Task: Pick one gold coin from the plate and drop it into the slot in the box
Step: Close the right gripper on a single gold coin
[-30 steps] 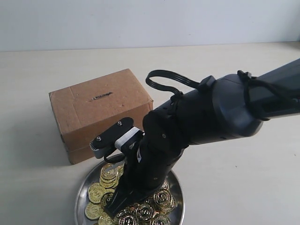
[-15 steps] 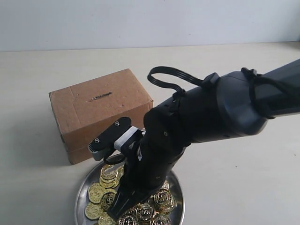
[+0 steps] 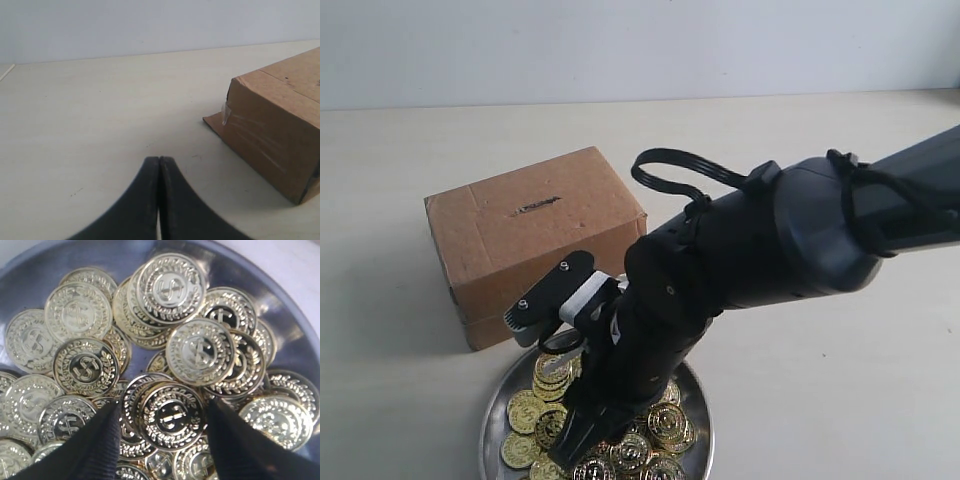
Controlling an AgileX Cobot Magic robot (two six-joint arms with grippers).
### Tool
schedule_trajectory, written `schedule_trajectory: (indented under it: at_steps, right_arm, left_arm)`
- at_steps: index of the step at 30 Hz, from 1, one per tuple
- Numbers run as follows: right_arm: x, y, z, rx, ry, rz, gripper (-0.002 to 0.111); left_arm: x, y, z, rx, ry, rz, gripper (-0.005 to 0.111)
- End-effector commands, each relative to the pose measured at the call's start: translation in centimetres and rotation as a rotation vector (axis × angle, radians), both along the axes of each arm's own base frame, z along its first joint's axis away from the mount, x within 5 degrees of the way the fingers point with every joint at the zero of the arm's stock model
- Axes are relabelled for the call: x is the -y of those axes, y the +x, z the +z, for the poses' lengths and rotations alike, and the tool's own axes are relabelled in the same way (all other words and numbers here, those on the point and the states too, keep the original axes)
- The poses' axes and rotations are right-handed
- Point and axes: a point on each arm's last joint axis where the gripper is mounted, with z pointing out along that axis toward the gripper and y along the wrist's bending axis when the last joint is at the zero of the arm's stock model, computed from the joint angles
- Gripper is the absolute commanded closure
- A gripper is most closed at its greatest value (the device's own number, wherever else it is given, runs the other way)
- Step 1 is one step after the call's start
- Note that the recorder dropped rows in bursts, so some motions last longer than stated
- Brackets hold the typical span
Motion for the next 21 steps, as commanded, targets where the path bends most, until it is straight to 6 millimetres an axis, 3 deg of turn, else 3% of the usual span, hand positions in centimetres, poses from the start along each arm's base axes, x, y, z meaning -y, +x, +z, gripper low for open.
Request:
schedule_trajectory:
  at_steps: [1,6,10,15,17,19,21]
  right_arm:
    - [-0.03,0.27,-0.05,0.010,0.009,-0.011,0.057]
    - [-0.03,0.27,-0.05,0.004,0.012,-0.031,0.059]
    - [-0.02,0.26,-0.06,0.003,0.011,-0.031,0.077]
    - [-0.05,0.28,-0.05,0.005,0.014,-0.033,0.079]
    - [-0.09,0.35,-0.02,0.012,0.020,-0.035,0.076]
    - [-0.20,0.49,0.03,0.016,0.039,-0.079,0.060]
    - [-0.21,0.61,0.06,0.013,0.051,-0.119,0.057]
  left_arm:
    - [0.06,-0.01,0.15,0.015,-0.015,-0.005,0.107]
    - [0.06,-0.01,0.15,0.015,-0.015,-0.005,0.107]
    - [0.06,-0.01,0.15,0.015,-0.015,-0.005,0.107]
    - [0.06,-0.01,0.15,0.015,-0.015,-0.005,0.107]
    - [0.06,-0.01,0.15,0.015,-0.015,-0.005,0.107]
    - [0.06,-0.01,0.15,0.015,-0.015,-0.005,0.107]
    - [0.06,-0.01,0.15,0.015,-0.015,-0.005,0.107]
